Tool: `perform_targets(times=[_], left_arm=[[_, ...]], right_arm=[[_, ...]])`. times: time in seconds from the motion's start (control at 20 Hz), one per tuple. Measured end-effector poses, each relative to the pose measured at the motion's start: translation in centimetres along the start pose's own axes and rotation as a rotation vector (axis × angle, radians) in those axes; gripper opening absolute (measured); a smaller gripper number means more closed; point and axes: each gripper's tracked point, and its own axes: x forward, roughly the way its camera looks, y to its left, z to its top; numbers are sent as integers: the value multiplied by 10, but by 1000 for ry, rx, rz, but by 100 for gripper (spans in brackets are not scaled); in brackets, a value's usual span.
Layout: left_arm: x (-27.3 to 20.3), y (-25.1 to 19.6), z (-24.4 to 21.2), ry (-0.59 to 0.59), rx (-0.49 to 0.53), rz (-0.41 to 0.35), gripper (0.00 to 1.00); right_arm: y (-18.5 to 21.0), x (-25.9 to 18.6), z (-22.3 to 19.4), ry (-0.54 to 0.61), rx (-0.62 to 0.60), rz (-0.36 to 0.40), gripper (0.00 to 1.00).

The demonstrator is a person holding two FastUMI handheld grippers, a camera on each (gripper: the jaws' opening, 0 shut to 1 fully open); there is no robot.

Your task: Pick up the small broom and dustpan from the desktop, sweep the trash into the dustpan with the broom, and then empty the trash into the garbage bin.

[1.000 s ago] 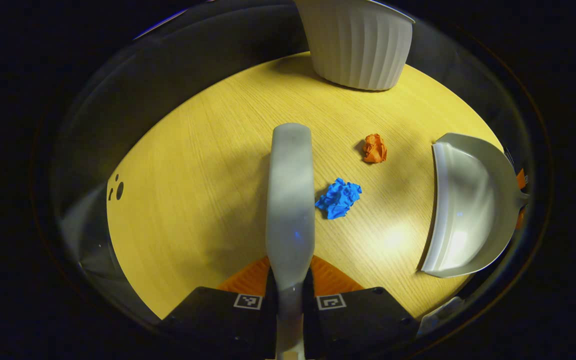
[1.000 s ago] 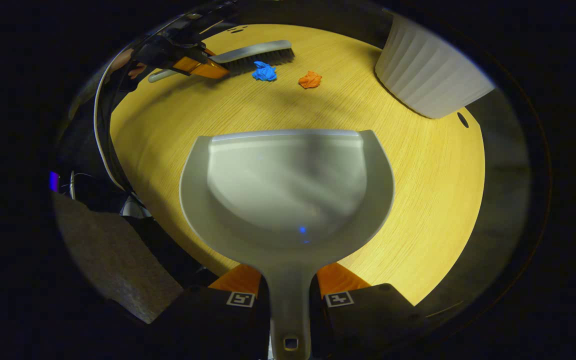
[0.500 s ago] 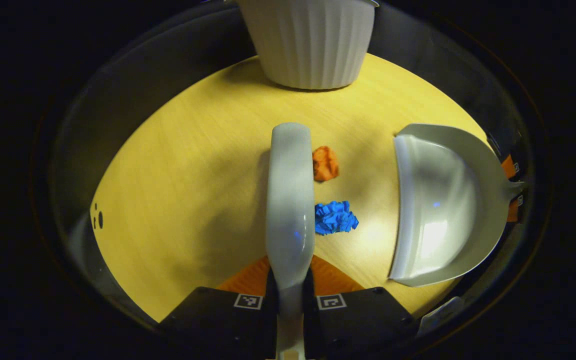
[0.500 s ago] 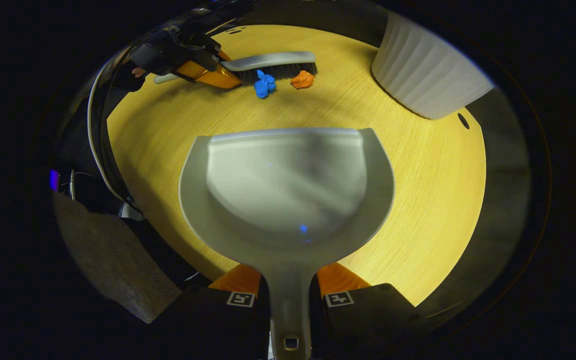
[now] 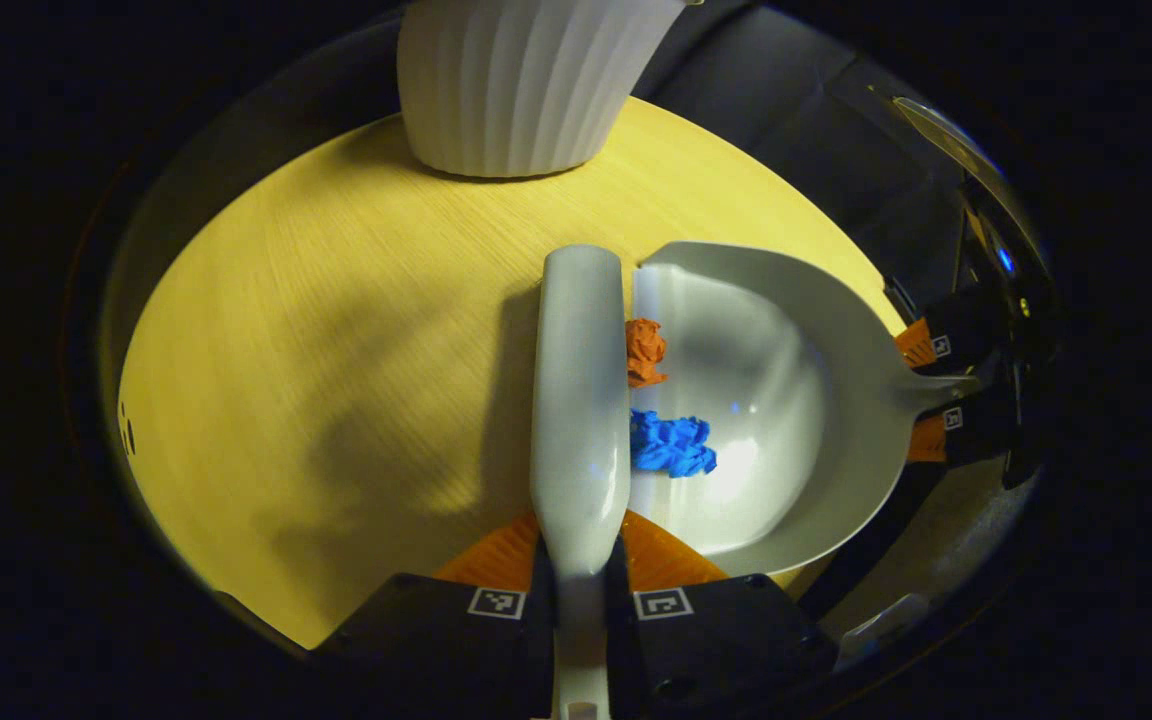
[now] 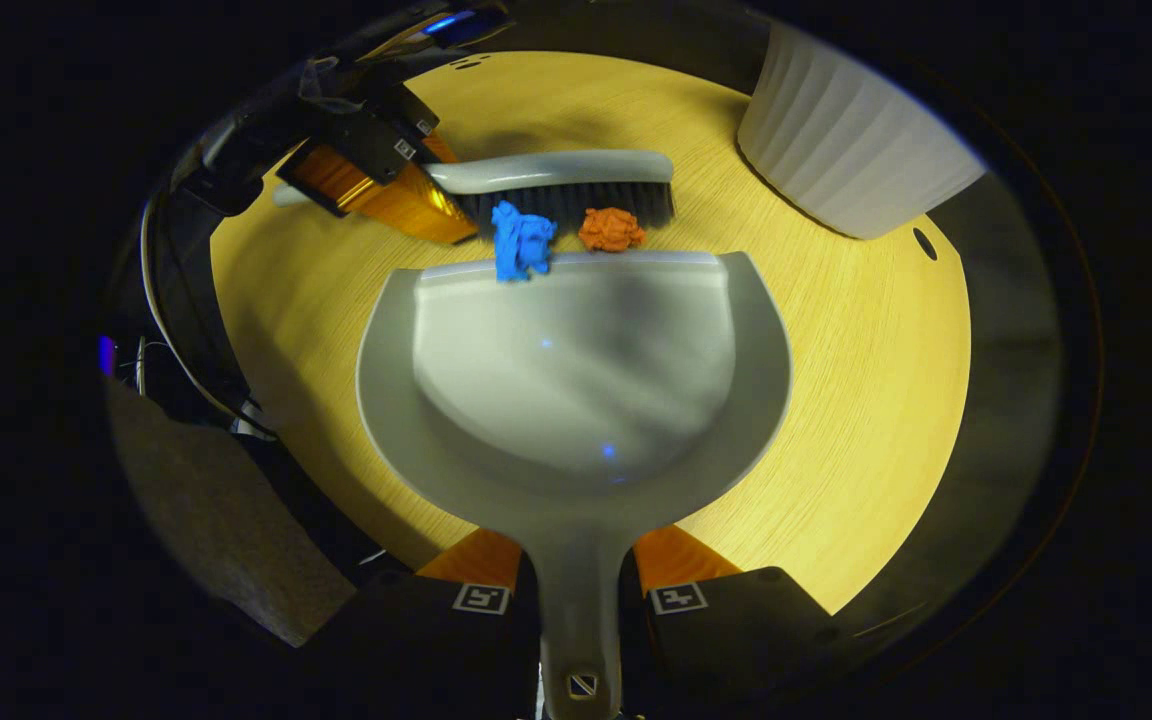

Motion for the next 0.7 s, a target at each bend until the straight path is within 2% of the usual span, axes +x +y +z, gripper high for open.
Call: perform_targets(times=[0.25, 0.35, 0.5, 0.55, 0.7], left_arm=[[-4, -30, -7, 18, -37, -104, 25], [-11, -43, -17, 28, -34, -136, 25], [-26, -45, -15, -16, -54, -105, 25], [-32, -45, -16, -35, -58, -87, 25], [-55, -43, -17, -94, -44, -15, 25]], right_arm=[[3, 6, 2, -47, 17, 1, 39], [3, 9, 2, -71, 23, -4, 36], [9, 11, 3, -109, 55, 1, 39], [10, 11, 3, -114, 66, -7, 36], [15, 10, 5, -151, 129, -8, 39]])
